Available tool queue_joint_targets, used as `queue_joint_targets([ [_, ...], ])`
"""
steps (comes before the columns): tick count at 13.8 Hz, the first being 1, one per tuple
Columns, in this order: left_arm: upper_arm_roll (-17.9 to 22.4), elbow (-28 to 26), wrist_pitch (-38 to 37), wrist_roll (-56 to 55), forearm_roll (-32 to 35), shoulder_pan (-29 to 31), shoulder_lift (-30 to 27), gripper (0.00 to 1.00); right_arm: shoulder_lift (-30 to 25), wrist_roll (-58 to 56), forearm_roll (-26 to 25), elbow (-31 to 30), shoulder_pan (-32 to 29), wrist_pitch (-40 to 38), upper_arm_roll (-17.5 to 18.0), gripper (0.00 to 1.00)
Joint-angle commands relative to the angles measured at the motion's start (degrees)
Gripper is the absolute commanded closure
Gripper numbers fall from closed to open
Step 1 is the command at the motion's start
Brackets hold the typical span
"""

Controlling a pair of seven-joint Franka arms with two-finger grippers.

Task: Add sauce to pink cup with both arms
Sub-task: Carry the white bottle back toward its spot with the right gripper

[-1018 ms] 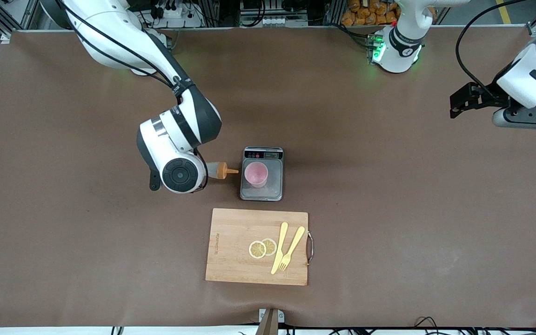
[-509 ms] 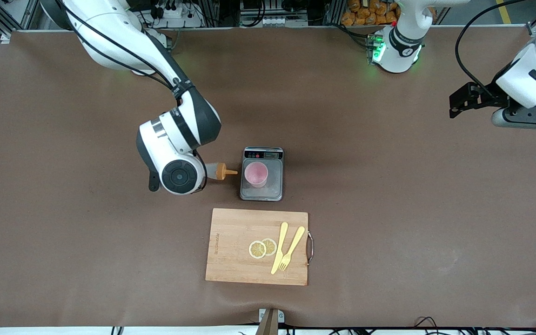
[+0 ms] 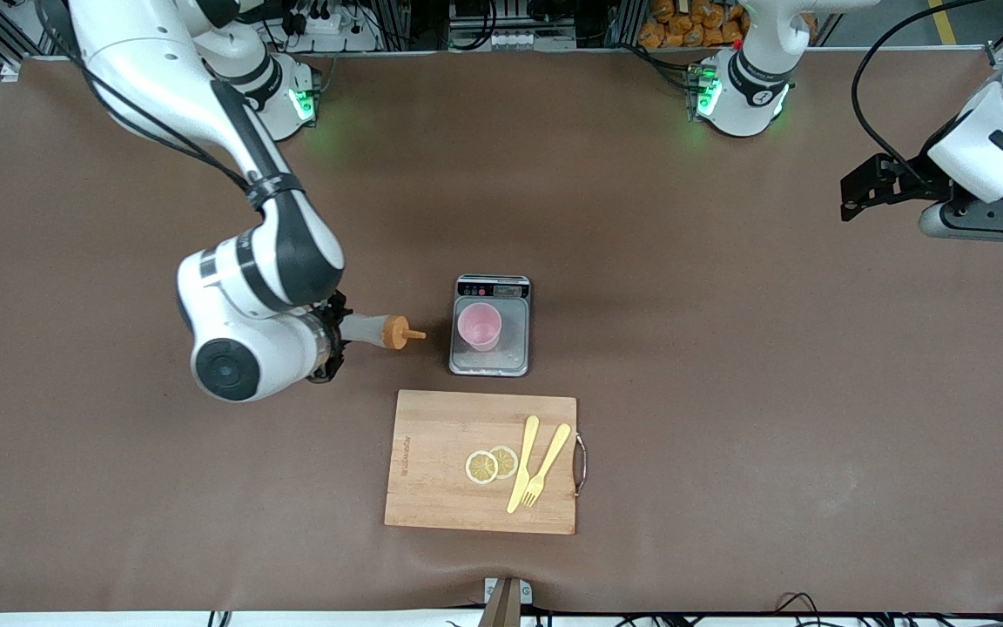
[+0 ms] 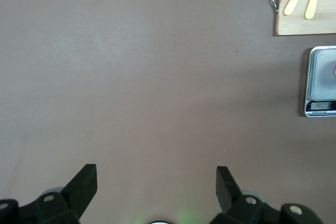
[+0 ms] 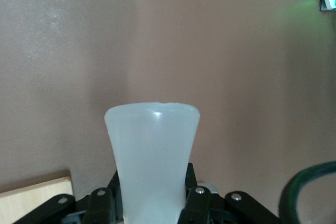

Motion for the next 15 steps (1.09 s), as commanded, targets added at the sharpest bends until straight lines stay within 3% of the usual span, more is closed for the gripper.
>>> queue_joint_targets([
  [1,-0.1,0.59,-0.53,0.15,-1.07,0.52,-0.14,0.0,-1.79,-5.19,6.32,0.32,-3.96,-1.5,0.91,0.63],
  [8,0.08,0.67,-0.53,-0.11,-3.96,3.07,-0.84,0.0,-3.19,-22.51,24.34,0.06,-18.46,-8.78,0.73,0.63],
  [12,-0.36,0.67,0.08,0.06,-3.88,3.08,-0.93,0.0,-2.4,-36.13,30.24,-0.55,-26.9,-16.16,0.56,0.62],
  [15,-0.28,0.59,1.49,0.85,-3.97,3.25,-1.72,0.0,-1.79,-44.21,30.69,-2.48,-31.39,-18.72,0.56,0.62],
])
